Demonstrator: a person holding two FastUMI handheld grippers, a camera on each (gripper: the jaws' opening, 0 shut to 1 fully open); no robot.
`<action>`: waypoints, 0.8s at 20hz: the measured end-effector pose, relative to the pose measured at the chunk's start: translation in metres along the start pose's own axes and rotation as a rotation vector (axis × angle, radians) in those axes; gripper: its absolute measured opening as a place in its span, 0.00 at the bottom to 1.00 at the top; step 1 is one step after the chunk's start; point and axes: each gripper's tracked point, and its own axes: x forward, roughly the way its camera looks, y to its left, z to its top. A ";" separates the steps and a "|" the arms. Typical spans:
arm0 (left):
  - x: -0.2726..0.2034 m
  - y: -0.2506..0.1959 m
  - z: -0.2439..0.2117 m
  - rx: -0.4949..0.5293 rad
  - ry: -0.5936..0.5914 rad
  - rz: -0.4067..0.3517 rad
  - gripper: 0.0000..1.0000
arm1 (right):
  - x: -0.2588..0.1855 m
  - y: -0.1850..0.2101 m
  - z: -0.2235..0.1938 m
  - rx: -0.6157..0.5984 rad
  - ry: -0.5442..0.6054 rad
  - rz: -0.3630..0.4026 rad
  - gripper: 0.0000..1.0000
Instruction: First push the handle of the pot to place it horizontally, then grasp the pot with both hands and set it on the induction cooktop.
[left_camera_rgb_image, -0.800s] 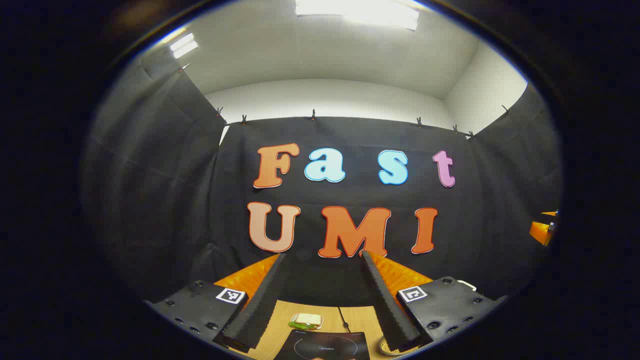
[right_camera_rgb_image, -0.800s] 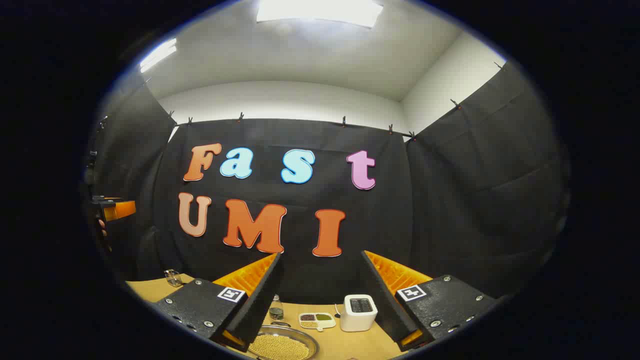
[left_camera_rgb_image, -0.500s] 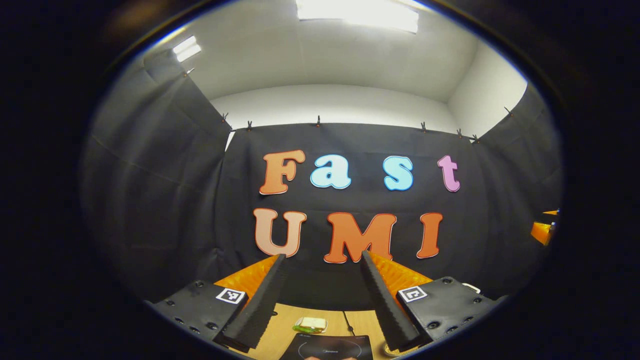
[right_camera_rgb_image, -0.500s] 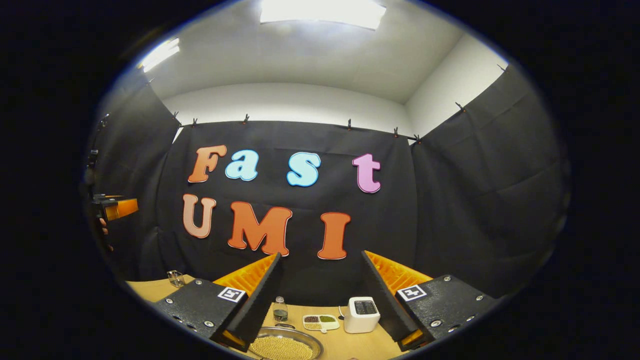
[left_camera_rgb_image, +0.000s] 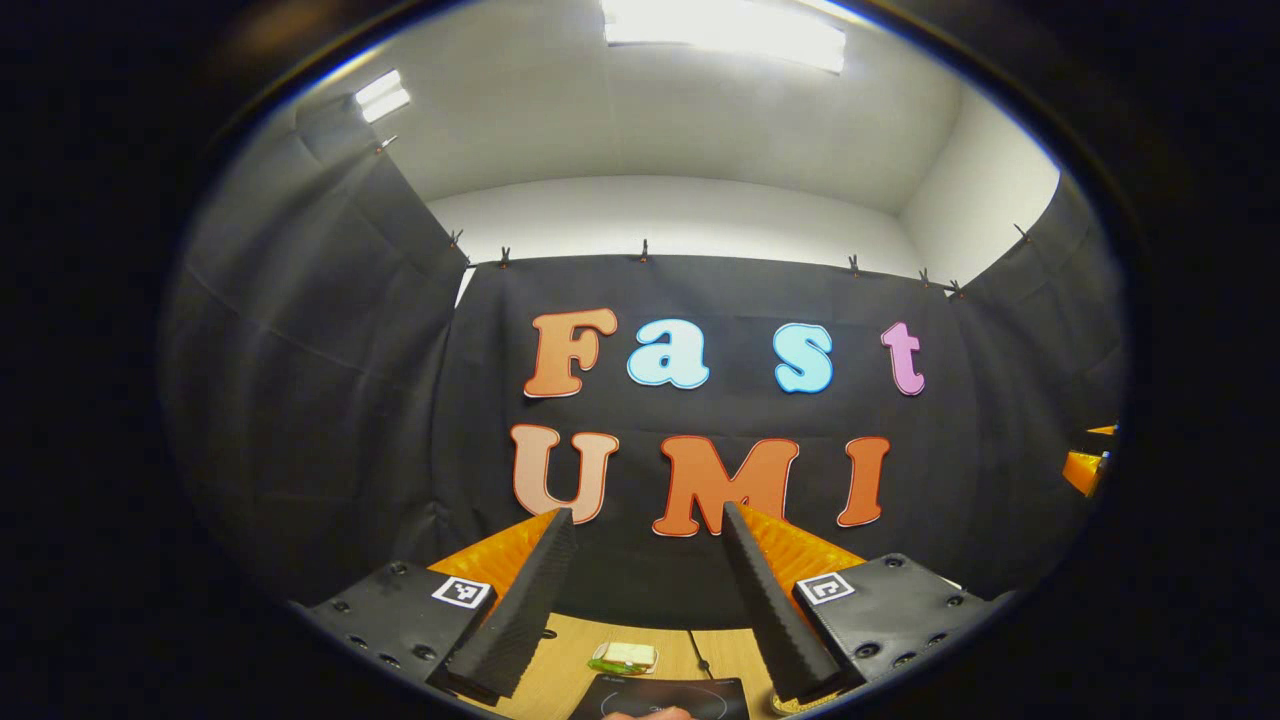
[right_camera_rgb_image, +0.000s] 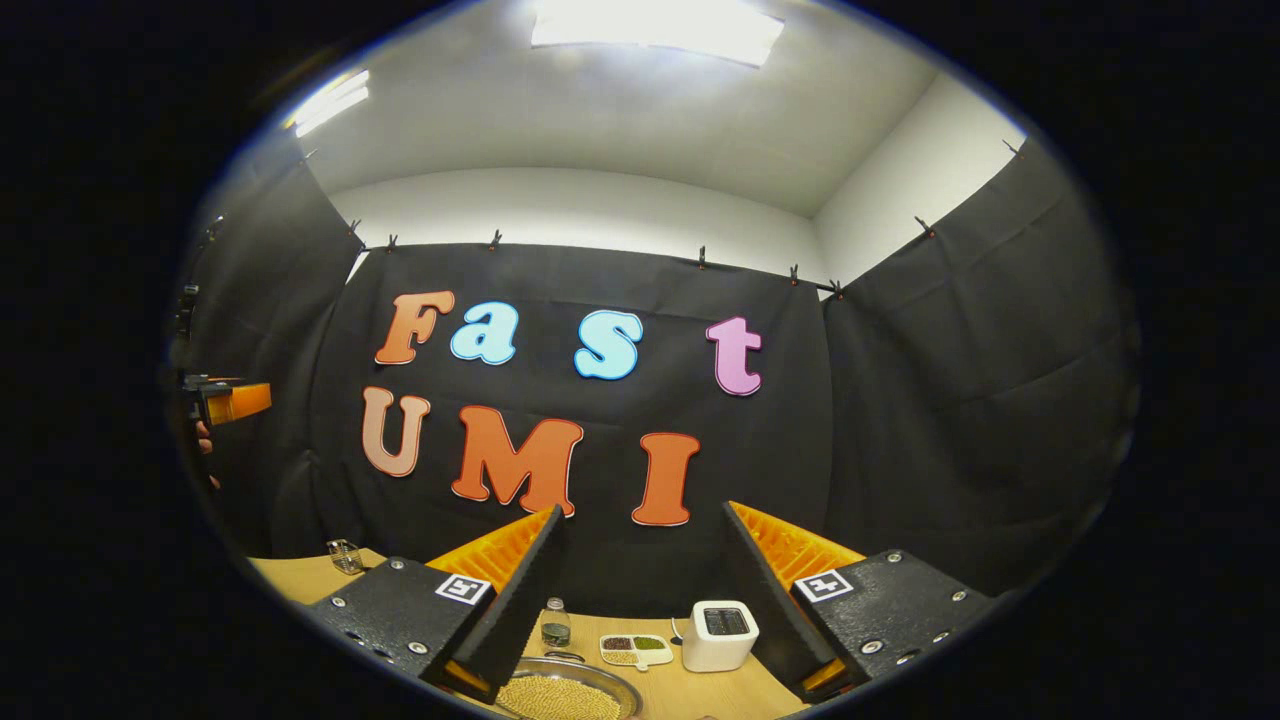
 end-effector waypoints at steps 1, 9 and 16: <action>-0.001 0.000 0.001 -0.005 -0.002 -0.003 0.95 | 0.000 0.001 0.000 0.002 0.003 0.002 0.95; -0.006 0.002 0.000 -0.032 -0.003 -0.019 0.98 | 0.000 0.011 -0.018 0.014 0.039 0.033 0.95; -0.003 0.001 -0.026 -0.023 0.041 -0.030 0.98 | 0.006 0.011 -0.070 0.038 0.124 0.060 0.95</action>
